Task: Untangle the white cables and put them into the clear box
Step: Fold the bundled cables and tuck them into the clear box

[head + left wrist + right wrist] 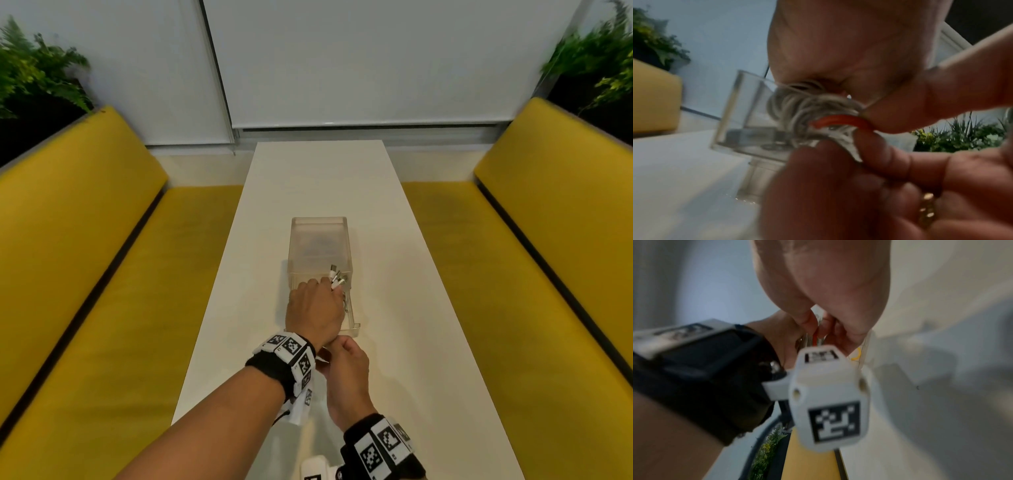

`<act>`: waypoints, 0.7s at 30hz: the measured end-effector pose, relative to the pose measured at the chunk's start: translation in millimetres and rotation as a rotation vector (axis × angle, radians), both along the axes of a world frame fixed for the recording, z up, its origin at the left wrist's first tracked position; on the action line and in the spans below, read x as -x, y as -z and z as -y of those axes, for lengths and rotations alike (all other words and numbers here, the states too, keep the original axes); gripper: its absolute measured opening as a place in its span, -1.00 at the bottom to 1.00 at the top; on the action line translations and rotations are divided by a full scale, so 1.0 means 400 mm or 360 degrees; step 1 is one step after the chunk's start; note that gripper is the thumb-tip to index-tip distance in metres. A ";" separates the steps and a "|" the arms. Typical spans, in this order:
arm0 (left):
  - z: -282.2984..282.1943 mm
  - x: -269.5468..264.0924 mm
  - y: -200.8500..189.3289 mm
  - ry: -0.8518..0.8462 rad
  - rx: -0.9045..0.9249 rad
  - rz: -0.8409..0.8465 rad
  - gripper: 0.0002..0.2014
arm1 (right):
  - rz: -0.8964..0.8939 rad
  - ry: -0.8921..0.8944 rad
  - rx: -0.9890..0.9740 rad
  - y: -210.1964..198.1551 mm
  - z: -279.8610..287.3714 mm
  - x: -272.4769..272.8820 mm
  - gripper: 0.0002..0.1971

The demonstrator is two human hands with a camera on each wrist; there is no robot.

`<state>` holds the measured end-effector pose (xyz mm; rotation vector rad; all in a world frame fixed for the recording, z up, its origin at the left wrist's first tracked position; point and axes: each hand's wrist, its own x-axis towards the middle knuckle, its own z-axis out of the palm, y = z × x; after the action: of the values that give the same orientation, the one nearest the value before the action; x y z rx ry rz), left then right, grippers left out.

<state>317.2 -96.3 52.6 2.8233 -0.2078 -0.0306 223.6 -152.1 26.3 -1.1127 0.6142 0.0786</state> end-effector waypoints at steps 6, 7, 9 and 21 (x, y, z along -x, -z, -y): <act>0.019 0.007 0.009 -0.0049 -0.0252 0.0024 -0.56 | -0.0029 -0.0003 0.0005 -0.007 0.000 0.006 -0.78; 0.016 0.005 0.013 -0.0038 -0.0269 0.0024 -0.55 | -0.0025 -0.0002 0.0002 -0.006 -0.003 0.007 -0.79; 0.009 0.003 0.018 -0.0021 -0.0264 0.0049 -0.53 | -0.0026 0.0002 -0.0012 -0.007 -0.007 0.009 -0.81; 0.022 -0.025 0.009 -0.0004 -0.0431 -0.0158 -0.61 | -0.0098 0.0012 -0.0015 0.003 -0.016 0.012 -0.75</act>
<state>327.4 -105.1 49.0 3.0810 -0.1899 -0.2133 218.7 -145.6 25.3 -1.1019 0.6723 0.1097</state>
